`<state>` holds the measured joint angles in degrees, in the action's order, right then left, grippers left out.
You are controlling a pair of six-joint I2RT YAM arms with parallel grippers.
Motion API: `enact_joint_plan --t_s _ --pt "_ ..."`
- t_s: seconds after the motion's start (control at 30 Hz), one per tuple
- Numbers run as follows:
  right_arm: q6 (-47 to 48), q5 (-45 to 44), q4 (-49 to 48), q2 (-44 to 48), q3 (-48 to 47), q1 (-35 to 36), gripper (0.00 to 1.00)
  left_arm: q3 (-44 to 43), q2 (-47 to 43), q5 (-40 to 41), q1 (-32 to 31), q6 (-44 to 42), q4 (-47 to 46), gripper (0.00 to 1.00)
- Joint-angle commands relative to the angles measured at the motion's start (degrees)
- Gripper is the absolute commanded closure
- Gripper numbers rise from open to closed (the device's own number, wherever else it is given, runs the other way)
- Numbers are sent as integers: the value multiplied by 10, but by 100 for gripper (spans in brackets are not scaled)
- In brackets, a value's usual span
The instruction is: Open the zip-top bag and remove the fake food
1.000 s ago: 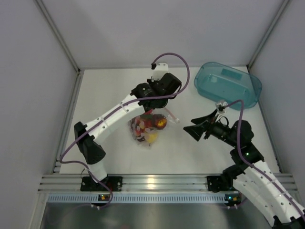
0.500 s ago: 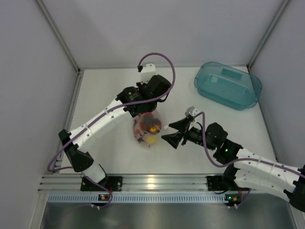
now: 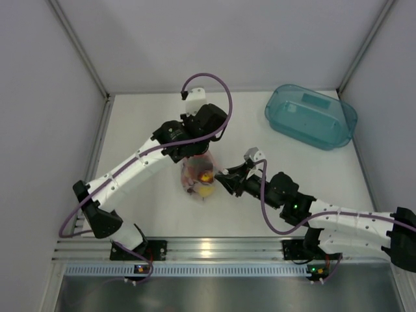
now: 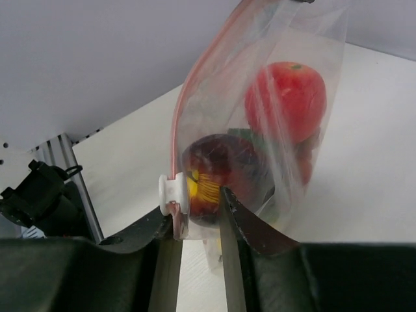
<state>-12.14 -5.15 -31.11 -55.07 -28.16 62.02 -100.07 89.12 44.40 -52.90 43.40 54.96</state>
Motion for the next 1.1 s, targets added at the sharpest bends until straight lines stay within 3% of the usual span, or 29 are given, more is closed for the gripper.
enact_joint_plan --t_s 0.0,0.1,0.47,0.53,0.7,0.83,1.07 --pt "12 -28 -64 -2 -21 14 73 1 -33 18 0 5 -8 100" --pt "12 -36 -76 10 -6 14 82 5 -37 24 0 4 -8 100" --pt "19 -28 -88 48 8 15 82 13 -33 21 0 10 -9 100" --pt "20 -28 -87 50 9 15 88 13 -33 23 0 12 -9 100" --pt "23 -23 -91 56 20 15 89 19 -34 32 0 14 -7 100" --pt "24 -28 -91 72 34 14 100 30 -40 38 2 20 -6 100" --pt "47 -19 -65 89 26 14 100 37 -56 15 2 15 -9 100"
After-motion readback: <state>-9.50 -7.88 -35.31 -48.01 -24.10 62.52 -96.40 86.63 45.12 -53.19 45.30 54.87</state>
